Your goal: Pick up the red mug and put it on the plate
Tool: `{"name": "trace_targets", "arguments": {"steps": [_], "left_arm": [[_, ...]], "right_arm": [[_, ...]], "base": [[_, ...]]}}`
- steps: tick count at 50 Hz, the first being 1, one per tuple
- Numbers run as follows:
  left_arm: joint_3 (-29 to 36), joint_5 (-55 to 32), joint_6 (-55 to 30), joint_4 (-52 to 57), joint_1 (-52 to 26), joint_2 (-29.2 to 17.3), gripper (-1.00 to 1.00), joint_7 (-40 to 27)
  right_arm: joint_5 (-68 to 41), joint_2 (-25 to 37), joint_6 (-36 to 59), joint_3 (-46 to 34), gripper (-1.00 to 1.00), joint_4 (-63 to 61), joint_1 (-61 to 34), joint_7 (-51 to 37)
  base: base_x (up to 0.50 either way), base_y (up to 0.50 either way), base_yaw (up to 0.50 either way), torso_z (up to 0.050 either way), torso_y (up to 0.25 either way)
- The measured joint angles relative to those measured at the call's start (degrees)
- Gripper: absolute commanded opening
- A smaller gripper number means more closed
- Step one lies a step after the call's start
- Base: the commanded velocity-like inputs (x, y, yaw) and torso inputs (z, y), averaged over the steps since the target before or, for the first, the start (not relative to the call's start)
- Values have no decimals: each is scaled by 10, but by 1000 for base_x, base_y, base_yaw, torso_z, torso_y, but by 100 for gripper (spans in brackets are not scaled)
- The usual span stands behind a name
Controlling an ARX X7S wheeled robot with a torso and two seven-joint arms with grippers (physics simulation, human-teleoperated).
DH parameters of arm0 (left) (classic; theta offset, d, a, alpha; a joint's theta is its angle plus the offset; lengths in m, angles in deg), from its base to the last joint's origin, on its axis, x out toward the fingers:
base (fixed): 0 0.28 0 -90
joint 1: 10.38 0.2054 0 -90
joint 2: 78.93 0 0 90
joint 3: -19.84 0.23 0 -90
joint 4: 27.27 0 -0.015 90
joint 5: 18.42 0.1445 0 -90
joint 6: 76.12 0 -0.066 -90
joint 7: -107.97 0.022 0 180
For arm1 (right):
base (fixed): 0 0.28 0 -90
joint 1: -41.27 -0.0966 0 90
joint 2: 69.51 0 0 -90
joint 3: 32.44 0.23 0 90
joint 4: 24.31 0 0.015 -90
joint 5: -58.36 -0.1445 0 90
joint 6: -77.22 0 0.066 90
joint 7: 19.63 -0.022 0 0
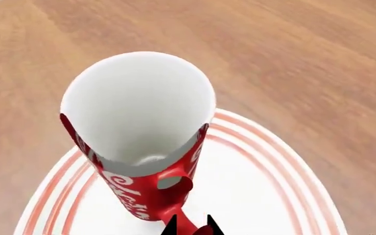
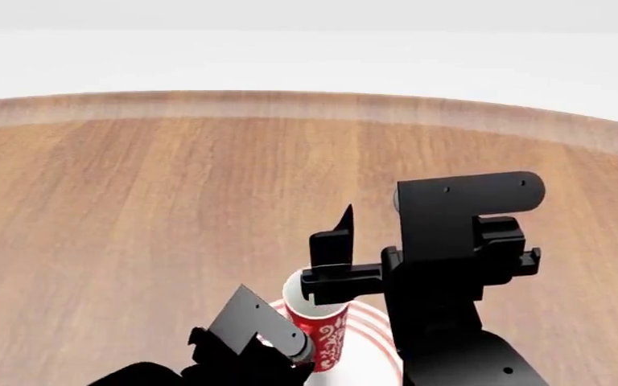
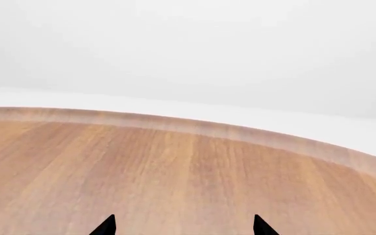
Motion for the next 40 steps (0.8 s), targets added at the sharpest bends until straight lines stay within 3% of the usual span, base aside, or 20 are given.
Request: {"name": "trace_targets", "arguments": {"steps": [11, 20, 21, 40], "left_arm": [[238, -238, 68, -103, -68, 2, -100, -27], [349, -355, 76, -134, -97, 3, -100, -39], [356, -363, 76, -135, -100, 3, 100, -39], [423, -426, 71, -149, -113, 3, 100, -38]], "right_arm": [[-3, 1, -3, -1, 100, 3, 0, -1], [-6, 2, -4, -1, 100, 3, 0, -2], [-6, 2, -4, -1, 100, 3, 0, -2], [-10, 4, -11, -3, 100, 9, 1, -3]], "base": [[0, 0, 0, 0, 0], [0, 0, 0, 0, 0], [0, 0, 0, 0, 0], [0, 0, 0, 0, 0]]}}
